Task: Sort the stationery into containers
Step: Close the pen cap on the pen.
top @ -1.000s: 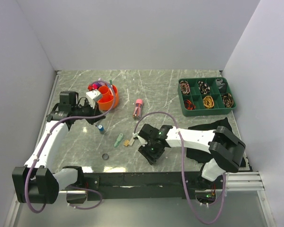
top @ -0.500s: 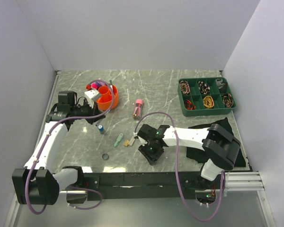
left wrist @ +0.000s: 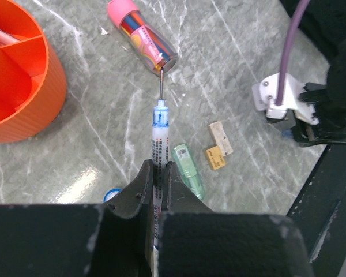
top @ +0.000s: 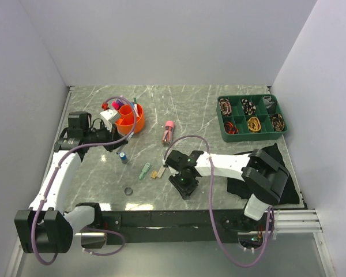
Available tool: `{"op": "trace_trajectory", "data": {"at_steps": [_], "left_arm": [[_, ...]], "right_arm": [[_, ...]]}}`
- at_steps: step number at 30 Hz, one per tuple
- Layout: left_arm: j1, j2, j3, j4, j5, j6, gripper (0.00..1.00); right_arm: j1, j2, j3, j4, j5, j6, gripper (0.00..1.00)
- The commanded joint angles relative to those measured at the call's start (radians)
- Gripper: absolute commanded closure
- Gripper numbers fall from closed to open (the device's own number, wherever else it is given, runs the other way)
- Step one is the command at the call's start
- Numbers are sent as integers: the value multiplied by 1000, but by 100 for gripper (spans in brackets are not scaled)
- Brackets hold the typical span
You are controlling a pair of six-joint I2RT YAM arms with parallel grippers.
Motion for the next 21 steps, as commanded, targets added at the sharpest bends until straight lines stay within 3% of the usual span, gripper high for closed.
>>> {"op": "trace_trajectory", "data": {"at_steps": [1,10,13,14,21], "left_arm": [[7,-40,-4,28,49,-30,96],[7,-72,-33,47,72,-59,96],[7,-77,-39,29,80,-51,96],[7,-78,-36,19,80,-47,96],[7,-60,16,-94,109,35,96]], "right_arm": [[1,96,-20,40,67,23,63],[7,201,-3,51,98,61,63],[9,209,-9,83,104,55,87],[15,199,-10,95,112,50,100],[27,39,87,15,127,-74,100]]}}
